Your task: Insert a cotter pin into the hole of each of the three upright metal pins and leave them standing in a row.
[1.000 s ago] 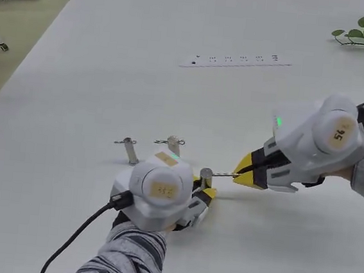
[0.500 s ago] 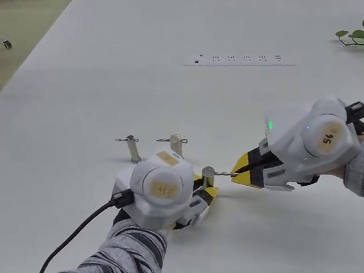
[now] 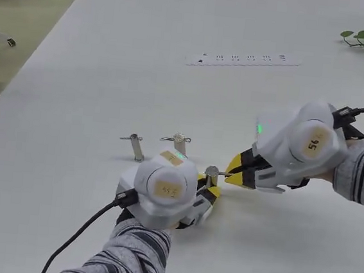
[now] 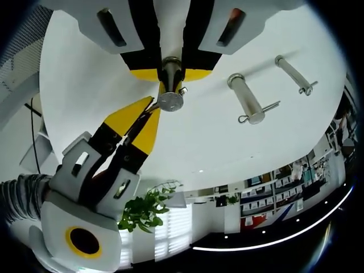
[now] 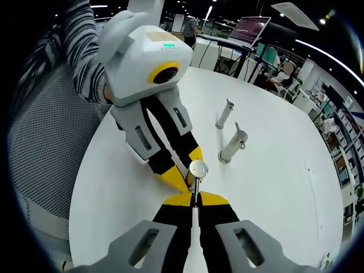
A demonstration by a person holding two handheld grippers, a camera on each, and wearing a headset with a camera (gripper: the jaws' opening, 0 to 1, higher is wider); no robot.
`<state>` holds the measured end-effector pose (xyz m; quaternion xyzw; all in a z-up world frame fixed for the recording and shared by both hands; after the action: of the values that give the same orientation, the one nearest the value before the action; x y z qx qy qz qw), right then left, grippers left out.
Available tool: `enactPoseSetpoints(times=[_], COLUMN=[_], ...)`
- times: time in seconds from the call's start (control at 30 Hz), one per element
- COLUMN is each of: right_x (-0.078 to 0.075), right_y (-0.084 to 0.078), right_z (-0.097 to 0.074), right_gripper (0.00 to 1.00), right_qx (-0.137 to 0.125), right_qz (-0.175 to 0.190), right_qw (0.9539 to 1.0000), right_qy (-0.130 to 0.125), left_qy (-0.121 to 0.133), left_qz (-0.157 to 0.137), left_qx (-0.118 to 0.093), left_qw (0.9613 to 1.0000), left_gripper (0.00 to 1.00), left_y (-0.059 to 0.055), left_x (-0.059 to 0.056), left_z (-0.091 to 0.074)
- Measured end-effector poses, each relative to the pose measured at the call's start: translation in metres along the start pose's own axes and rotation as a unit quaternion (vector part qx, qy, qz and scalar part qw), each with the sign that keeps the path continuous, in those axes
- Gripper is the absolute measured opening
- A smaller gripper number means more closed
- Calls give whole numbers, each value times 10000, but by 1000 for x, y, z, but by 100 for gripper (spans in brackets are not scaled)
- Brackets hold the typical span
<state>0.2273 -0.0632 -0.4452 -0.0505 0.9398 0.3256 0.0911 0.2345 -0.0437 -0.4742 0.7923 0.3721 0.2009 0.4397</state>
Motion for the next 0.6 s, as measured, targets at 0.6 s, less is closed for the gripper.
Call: enactPoseSetpoints(times=[0.6], right_x=[-3], right_y=[-4], right_z=[-11], right_gripper=[0], right_qx=[20], right_qz=[257], right_qw=[9995], right_qy=[-154], left_qy=[77], left_qz=[-44], left_qx=[-16], left_qw=[10000], left_gripper=[9], left_y=[0], left_x=[0], left_z=[2])
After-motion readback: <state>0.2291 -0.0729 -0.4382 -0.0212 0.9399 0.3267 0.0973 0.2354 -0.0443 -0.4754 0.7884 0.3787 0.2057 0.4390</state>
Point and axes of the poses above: the centre of the closed fingertips' face, and the gripper's own axes: z roughly forward along the fingers, x roughly to its left, y roughly out of its top, the point moved 1 cm from there along -z, roughly backward along the fingers, and after that the axes turned 2 degrees about y, right-handed, at the moved point
